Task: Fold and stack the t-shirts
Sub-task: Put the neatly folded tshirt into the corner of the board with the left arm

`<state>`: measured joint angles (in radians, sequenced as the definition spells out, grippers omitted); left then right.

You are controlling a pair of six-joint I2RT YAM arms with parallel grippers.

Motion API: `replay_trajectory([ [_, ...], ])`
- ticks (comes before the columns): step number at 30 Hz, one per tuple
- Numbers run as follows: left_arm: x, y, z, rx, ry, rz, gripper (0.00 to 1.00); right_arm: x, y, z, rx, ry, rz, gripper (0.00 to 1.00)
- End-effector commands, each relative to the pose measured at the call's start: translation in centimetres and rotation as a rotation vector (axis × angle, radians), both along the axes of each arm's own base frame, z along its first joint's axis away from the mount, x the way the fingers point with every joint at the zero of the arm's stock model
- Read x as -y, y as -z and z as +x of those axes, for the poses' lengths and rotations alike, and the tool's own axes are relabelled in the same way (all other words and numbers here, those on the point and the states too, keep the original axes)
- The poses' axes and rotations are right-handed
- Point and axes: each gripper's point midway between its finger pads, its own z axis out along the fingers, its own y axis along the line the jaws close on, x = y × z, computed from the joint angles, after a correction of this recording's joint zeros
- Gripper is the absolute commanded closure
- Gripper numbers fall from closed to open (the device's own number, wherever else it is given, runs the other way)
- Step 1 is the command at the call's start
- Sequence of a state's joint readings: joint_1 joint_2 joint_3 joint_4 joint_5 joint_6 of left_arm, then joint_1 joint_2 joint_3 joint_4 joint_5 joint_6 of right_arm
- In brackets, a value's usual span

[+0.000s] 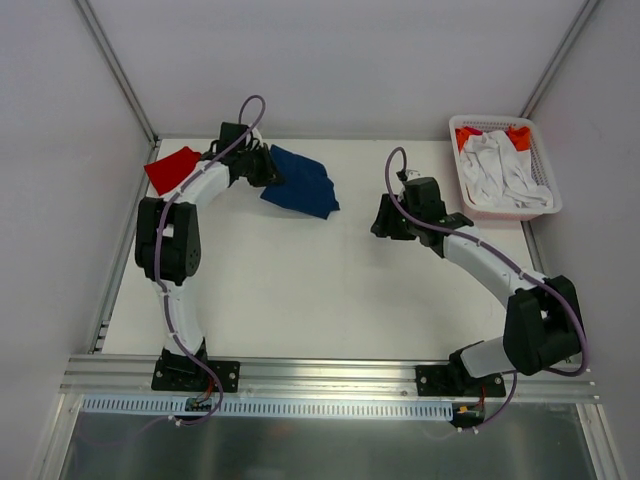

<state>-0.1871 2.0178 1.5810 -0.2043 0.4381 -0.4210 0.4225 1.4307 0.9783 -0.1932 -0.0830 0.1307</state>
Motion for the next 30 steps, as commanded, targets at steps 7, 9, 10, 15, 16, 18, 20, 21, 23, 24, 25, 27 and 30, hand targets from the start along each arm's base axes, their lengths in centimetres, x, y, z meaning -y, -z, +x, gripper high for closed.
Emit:
replay_trajectory([
  [7, -7.9, -5.1, 3.5, 0.109, -0.131, 0.083, 1.00, -0.1, -2.3, -0.1, 0.068, -0.001, 0.062, 0.46],
  [9, -9.7, -5.8, 4.2, 0.124, -0.170, 0.096, 1.00, 0.0, -2.3, -0.2, 0.071, 0.000, 0.061, 0.46],
  [10, -10.3, -6.0, 4.4, 0.130, -0.179, 0.099, 1.00, 0.0, -2.3, -0.2, 0.070, 0.000, 0.066, 0.46],
  [15, -14.7, -7.1, 6.2, 0.159, -0.256, 0.116, 1.00, 0.1, -2.3, -0.3, 0.071, -0.003, 0.072, 0.46],
  [16, -15.2, -7.0, 6.4, 0.153, -0.266, 0.121, 1.00, 0.0, -2.4, -0.5, 0.071, -0.007, 0.074, 0.46],
  [18, -17.3, -7.5, 7.1, 0.165, -0.302, 0.122, 1.00, 0.1, -2.4, -0.7, 0.072, -0.007, 0.077, 0.46],
  [20, -18.7, -8.0, 7.6, 0.177, -0.326, 0.122, 1.00, 0.1, -2.4, -0.8, 0.070, -0.011, 0.079, 0.46],
  [21, -19.8, -7.7, 7.8, 0.168, -0.347, 0.121, 1.00, 0.1, -2.3, -0.8, 0.070, -0.008, 0.080, 0.46],
  [23, -20.8, -8.4, 8.6, 0.189, -0.360, 0.110, 1.00, -0.1, -2.4, -1.0, 0.067, -0.015, 0.095, 0.46],
  [24, -21.3, -8.0, 8.9, 0.180, -0.366, 0.106, 1.00, -0.1, -2.3, -1.2, 0.064, -0.015, 0.097, 0.46],
  [25, -22.1, -8.0, 9.0, 0.179, -0.379, 0.104, 1.00, -0.2, -2.2, -1.3, 0.060, -0.016, 0.102, 0.46],
  [27, -22.7, -8.4, 9.5, 0.193, -0.382, 0.105, 1.00, -0.2, -2.3, -1.4, 0.063, -0.015, 0.106, 0.46],
  [30, -23.8, -8.8, 9.6, 0.199, -0.402, 0.116, 1.00, -0.1, -2.2, -1.6, 0.062, -0.014, 0.107, 0.46],
])
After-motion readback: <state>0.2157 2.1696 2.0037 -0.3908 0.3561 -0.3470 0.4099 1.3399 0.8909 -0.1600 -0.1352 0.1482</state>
